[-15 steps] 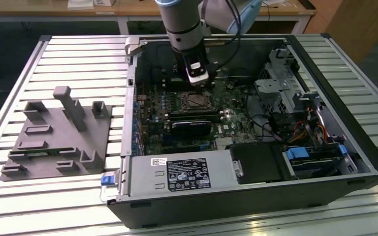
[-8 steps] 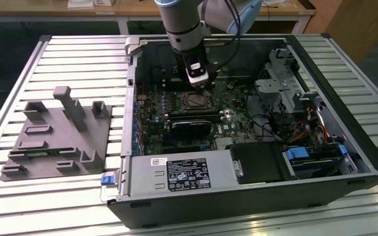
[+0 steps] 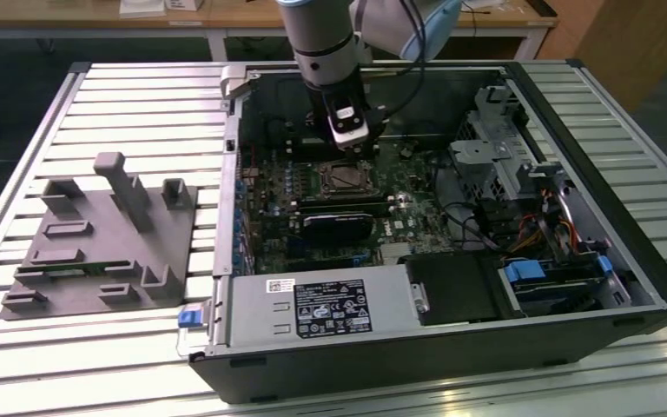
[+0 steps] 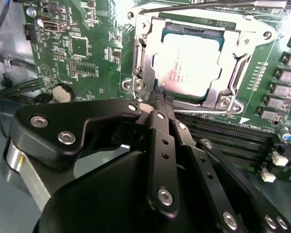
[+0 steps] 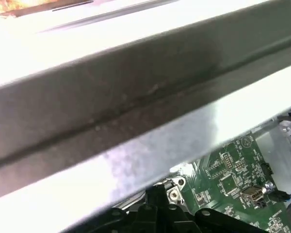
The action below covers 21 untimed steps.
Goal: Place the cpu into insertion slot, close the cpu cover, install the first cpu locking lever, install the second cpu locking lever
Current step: 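Install the first cpu locking lever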
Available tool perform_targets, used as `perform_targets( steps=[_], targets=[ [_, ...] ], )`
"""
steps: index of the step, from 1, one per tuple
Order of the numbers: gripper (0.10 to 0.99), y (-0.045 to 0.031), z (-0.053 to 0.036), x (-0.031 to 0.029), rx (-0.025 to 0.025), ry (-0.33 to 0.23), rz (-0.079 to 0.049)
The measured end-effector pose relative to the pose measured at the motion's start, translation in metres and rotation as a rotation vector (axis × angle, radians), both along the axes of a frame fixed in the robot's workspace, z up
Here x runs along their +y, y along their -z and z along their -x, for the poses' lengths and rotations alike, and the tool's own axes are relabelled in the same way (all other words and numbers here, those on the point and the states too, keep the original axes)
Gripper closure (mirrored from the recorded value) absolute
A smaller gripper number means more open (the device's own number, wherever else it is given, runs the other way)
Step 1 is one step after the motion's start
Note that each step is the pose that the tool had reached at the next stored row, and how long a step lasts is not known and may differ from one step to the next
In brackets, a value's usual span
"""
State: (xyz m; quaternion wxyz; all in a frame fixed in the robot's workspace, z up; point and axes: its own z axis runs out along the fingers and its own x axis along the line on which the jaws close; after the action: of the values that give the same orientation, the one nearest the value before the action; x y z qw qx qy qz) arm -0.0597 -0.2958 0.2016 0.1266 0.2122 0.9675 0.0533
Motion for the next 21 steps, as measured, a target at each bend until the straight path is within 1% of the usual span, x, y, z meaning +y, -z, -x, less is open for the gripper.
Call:
perform_targets(
  steps=[4, 12, 17, 21],
  targets=[
    [0.980, -0.0007, 0.0000, 0.0010, 0.0000, 0.000, -0.002],
    [0.980, -0.0006, 0.0009, 0.0083, 0.0001, 0.000, -0.002],
    [0.980, -0.0003, 0.0014, 0.0105, 0.0000, 0.000, -0.004],
    [0.980, 0.0010, 0.0017, 0.0109, 0.0001, 0.000, -0.004]
  ],
)
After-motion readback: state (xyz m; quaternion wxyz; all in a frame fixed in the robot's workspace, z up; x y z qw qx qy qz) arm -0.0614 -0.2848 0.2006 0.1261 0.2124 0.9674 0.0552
